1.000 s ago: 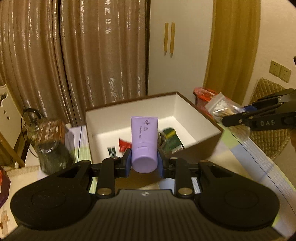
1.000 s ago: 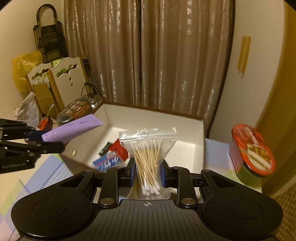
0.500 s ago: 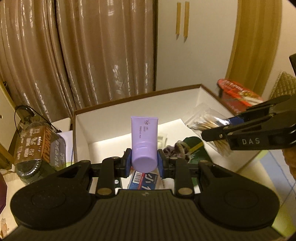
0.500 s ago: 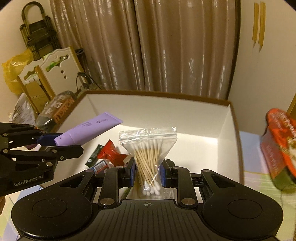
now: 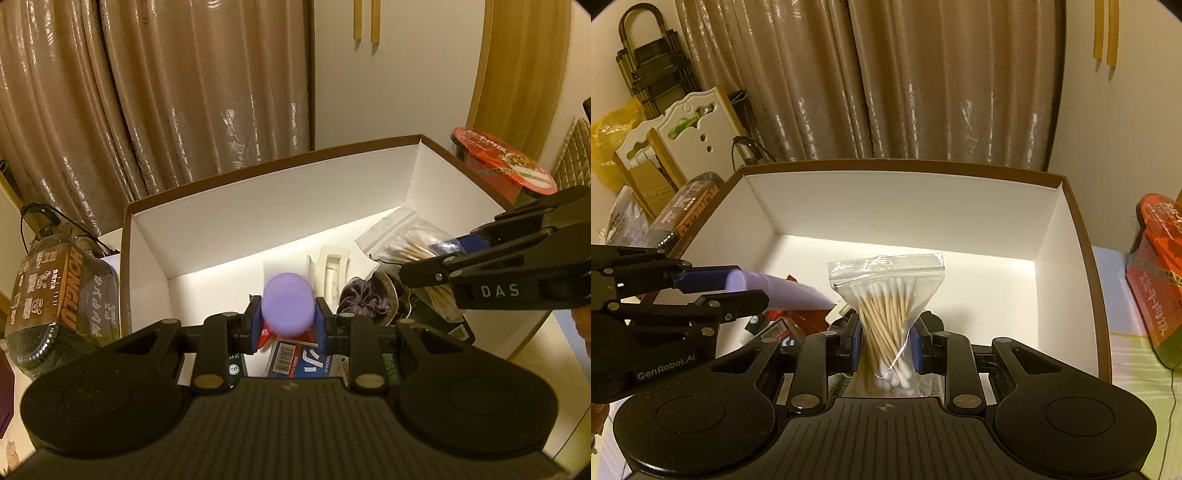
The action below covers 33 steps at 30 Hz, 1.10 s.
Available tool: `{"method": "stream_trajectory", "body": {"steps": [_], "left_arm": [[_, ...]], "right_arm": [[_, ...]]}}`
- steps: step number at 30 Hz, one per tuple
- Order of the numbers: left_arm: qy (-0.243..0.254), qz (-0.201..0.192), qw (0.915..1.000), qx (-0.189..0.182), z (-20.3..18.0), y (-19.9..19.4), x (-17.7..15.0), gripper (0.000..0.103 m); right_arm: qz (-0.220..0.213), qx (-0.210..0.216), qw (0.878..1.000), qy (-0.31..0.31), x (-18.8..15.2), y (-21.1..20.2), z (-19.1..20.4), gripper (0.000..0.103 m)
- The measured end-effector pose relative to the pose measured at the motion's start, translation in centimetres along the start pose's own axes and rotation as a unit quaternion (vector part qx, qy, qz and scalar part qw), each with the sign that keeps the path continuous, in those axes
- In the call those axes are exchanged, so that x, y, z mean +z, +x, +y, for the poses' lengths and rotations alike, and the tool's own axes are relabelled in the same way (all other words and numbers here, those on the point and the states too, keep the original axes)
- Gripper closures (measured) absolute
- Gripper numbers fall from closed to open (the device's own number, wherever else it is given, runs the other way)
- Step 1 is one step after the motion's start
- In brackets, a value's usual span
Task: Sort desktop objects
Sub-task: 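Open the left gripper to drop the lavender tube while the right gripper releases the swab bag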
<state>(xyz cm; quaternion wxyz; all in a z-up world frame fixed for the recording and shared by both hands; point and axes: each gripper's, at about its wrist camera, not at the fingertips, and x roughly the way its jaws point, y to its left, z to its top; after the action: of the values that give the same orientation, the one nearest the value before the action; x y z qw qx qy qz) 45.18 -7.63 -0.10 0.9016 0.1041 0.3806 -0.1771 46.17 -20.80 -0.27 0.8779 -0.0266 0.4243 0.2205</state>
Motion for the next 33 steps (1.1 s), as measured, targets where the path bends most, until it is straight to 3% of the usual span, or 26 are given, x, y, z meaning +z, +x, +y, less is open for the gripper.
{"method": "stream_trajectory", "body": {"steps": [17,31,32,33], "left_arm": [[-0.007,-0.009,0.9999,0.001,0.9,-1.1,0.0,0.079],[-0.014,-0.014,0.9998,0.005,1.3,-1.6,-0.2,0.071],[-0.014,-0.014,0.9998,0.006,1.4,-1.6,-0.2,0.071],[-0.014,-0.014,0.9998,0.006,1.4,-1.6,-0.2,0.068]], "right_arm": [[-0.006,-0.007,1.000,-0.014,0.4,0.1,1.2,0.077],[-0.009,-0.010,0.999,-0.042,0.4,0.4,2.4,0.077],[-0.009,-0.013,0.999,-0.045,0.4,0.4,2.5,0.073],[-0.011,-0.016,0.999,-0.046,0.3,0.4,2.5,0.042]]}}
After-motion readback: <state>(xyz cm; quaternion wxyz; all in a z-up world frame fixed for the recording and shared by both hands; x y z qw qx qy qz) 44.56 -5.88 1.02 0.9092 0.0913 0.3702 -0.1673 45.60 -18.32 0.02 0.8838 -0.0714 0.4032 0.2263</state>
